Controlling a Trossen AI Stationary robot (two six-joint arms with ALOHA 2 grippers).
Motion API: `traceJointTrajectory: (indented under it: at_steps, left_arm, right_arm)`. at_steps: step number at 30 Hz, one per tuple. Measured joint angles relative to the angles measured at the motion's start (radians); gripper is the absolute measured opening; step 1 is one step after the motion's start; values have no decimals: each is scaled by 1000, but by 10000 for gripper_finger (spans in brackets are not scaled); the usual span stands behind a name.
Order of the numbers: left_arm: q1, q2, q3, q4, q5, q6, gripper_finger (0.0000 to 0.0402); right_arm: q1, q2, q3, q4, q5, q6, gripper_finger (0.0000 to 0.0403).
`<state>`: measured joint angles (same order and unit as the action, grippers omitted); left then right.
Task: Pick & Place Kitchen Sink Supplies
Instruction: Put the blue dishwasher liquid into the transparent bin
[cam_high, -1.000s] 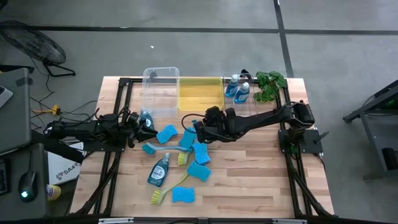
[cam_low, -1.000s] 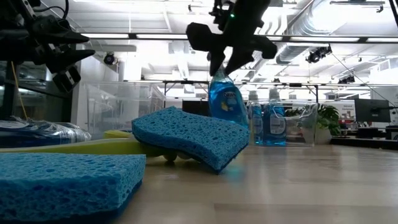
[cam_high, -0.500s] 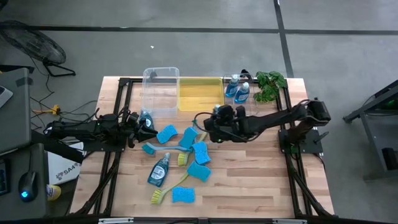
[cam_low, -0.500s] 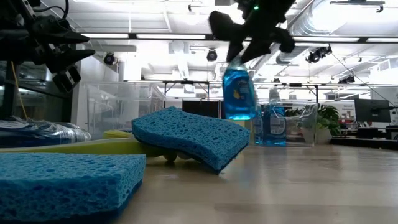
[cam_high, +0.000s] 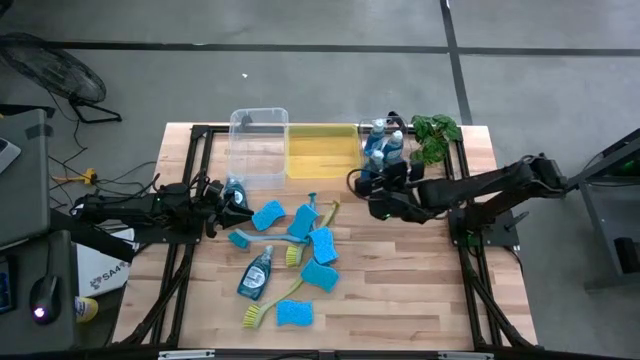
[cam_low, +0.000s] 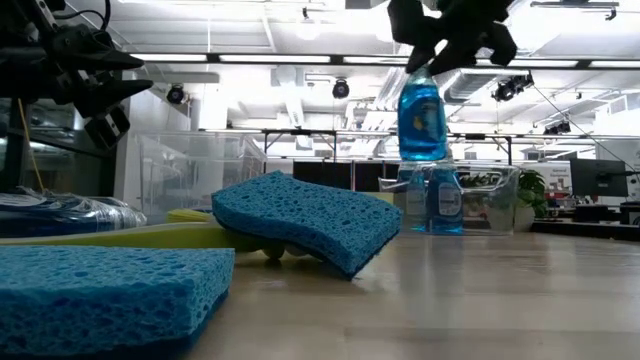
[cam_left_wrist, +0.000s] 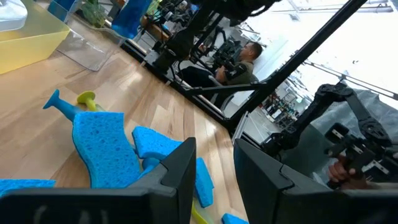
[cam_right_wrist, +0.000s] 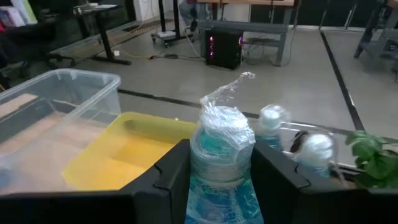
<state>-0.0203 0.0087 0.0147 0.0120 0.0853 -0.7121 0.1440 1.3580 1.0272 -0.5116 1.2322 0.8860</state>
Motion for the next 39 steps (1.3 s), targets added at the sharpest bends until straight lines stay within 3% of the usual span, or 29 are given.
traceJointTrajectory:
  at_steps: [14, 23, 33, 39]
  left_arm:
    - [0, 0, 0, 0, 0, 0, 105]
    - [0, 0, 0, 0, 0, 0, 105]
    - [0, 0, 0, 0, 0, 0, 105]
    - [0, 0, 0, 0, 0, 0, 105]
  right_arm:
    - [-26, -178, -93, 67, -3, -225, 132]
    - [-106, -329, -240, 84, -22, -242, 132]
    - [-176, -395, -422, 411, -120, -420, 132]
    - [-226, -366, -453, 483, -147, -441, 132]
